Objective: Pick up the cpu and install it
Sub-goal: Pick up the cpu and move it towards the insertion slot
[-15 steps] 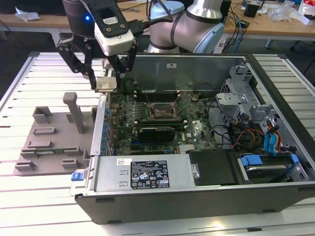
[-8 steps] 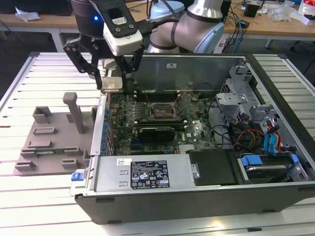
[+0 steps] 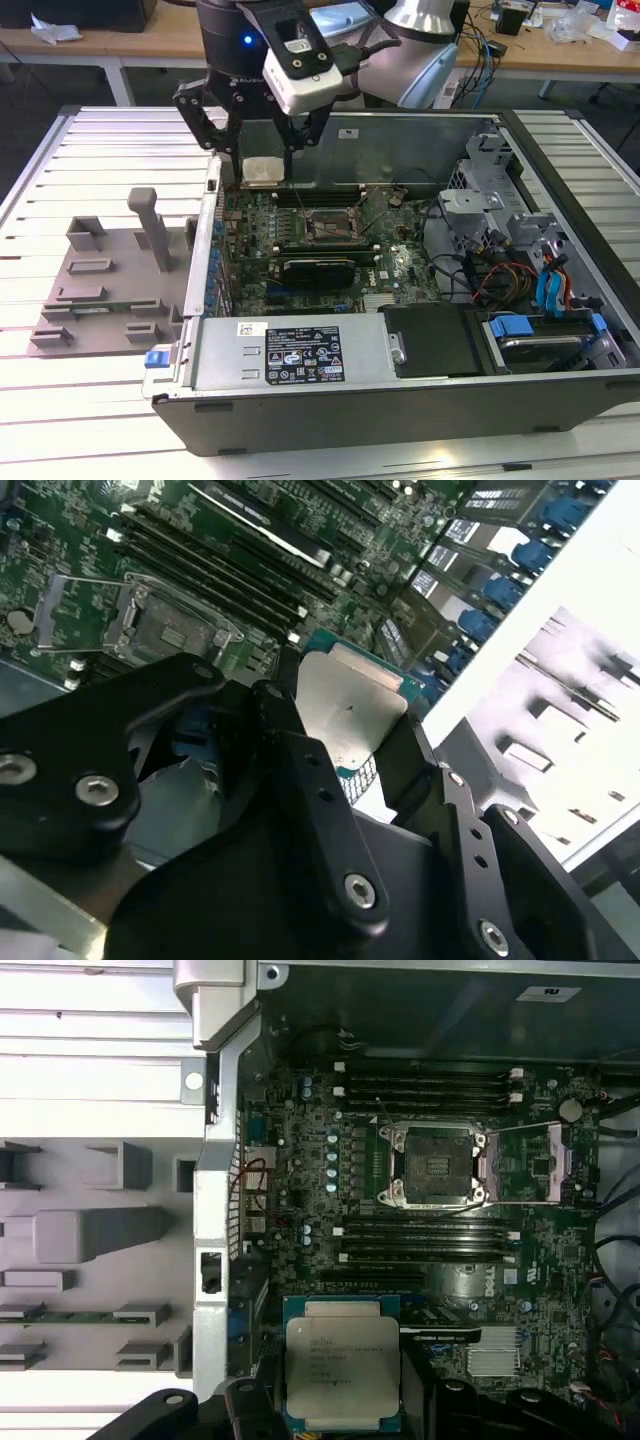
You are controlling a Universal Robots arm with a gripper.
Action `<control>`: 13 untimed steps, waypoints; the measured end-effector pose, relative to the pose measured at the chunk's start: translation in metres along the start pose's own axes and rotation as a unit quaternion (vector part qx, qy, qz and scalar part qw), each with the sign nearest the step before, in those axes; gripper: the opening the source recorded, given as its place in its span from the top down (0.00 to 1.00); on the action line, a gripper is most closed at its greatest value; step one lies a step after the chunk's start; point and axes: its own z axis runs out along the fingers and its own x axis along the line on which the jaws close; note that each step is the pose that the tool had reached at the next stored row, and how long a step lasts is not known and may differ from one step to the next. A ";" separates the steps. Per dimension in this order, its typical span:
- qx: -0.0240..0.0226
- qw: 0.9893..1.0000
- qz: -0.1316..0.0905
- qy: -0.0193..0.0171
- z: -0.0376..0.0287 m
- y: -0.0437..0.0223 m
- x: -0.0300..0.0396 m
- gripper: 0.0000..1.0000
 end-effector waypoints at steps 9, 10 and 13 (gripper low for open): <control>0.000 1.000 0.000 0.003 0.0132 0.0000 -0.0511 0.45; 0.000 1.000 0.000 0.003 0.0136 0.0017 -0.0532 0.45; 0.000 1.000 0.000 0.004 0.0141 0.0068 -0.0568 0.45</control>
